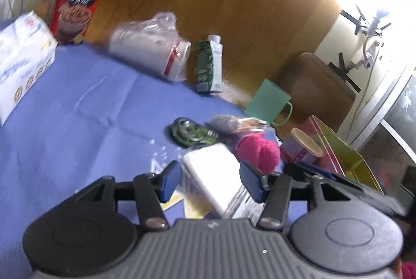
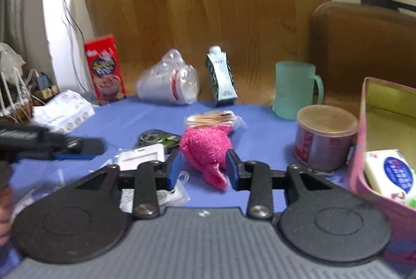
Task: Organize soft objects
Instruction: 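Grasp the pink plush with both grippers together, then drop the pink plush into the pink tin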
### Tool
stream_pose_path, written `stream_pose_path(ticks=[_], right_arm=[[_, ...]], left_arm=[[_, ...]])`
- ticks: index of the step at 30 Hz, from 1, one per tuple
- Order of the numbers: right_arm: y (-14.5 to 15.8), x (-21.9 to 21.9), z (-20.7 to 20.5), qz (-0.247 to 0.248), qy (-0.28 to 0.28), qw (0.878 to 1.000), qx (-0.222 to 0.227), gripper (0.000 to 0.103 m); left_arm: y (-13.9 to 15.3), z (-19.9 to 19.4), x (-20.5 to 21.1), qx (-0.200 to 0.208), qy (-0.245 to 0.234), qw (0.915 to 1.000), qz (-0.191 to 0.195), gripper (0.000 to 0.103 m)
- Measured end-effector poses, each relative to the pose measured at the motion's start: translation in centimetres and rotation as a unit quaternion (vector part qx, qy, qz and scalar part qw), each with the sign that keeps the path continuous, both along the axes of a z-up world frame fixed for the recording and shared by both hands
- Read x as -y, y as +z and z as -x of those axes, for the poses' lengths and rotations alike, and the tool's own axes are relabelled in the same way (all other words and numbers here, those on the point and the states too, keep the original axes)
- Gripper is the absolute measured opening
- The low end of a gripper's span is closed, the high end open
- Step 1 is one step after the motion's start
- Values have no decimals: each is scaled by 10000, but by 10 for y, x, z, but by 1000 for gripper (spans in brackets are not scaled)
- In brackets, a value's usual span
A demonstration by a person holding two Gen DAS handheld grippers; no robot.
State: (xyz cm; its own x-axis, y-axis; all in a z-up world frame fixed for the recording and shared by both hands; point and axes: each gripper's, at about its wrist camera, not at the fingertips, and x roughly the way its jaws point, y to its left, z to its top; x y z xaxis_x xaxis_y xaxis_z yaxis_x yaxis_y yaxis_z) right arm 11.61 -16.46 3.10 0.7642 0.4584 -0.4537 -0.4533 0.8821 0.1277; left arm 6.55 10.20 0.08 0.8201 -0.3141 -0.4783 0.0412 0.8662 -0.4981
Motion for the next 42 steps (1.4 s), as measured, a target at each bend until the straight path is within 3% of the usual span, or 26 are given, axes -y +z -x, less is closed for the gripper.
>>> stream_pose_path(ticks=[2, 4, 5, 6, 8, 14, 19, 22, 24, 26, 27, 28, 30, 31, 33, 37, 42], right_arm=[[-1, -8, -16, 13, -12, 9999, -162, 60], [-6, -18, -31, 69, -40, 9995, -299, 62], [-9, -20, -34, 129, 3, 9992, -375, 58], [-13, -20, -35, 169, 79, 9987, -466, 38], [-15, -12, -29, 70, 84, 9987, -505, 37], [-1, 30, 46, 151, -84, 9998, -29, 37], [-4, 74, 108, 57, -268, 9996, -112, 36], [-11, 89, 129, -102, -347, 9991, -230, 37], [-17, 92, 133, -78, -391, 9988, -268, 41], [-23, 94, 130, -79, -424, 9984, -366, 47], [-26, 96, 126, -169, -424, 9980, -434, 46], [-28, 97, 123, -270, -389, 9976, -502, 46], [-32, 100, 117, -422, -324, 9968, -590, 39], [-32, 99, 115, -442, -279, 9970, -578, 30], [-28, 98, 115, -437, -202, 9979, -434, 16], [-10, 106, 130, -264, -527, 9975, 399, 16], [12, 134, 135, -158, -1132, 9870, 1127, 15]], left_arm=[[-1, 0, -2, -17, -26, 9999, 98, 52], [2, -1, 0, 6, -81, 9998, 161, 52], [4, -1, 3, 32, -133, 9997, 181, 52], [5, 1, 7, 59, -183, 9996, 192, 52], [9, 1, 15, 116, -353, 9991, 213, 52], [18, 2, 69, 77, -1218, 9920, 331, 68], [12, 8, 136, -49, -2027, 9792, 17, 74], [2, 11, 166, -197, -2148, 9759, -333, 76], [-5, 12, 176, -317, -2215, 9737, -439, 76], [-11, 16, 184, -418, -2222, 9725, -552, 67], [-14, 17, 184, -438, -2219, 9722, -609, 56], [-14, 16, 184, -456, -2249, 9715, -602, 57], [-9, 14, 185, -425, -2311, 9707, -499, 56], [-4, 13, 187, -377, -2380, 9694, -461, 55], [10, 16, 197, -146, -2415, 9686, -573, 55], [41, 16, 222, 435, -2667, 9609, -609, 55], [69, -4, 270, 781, -3111, 9453, -592, 55]])
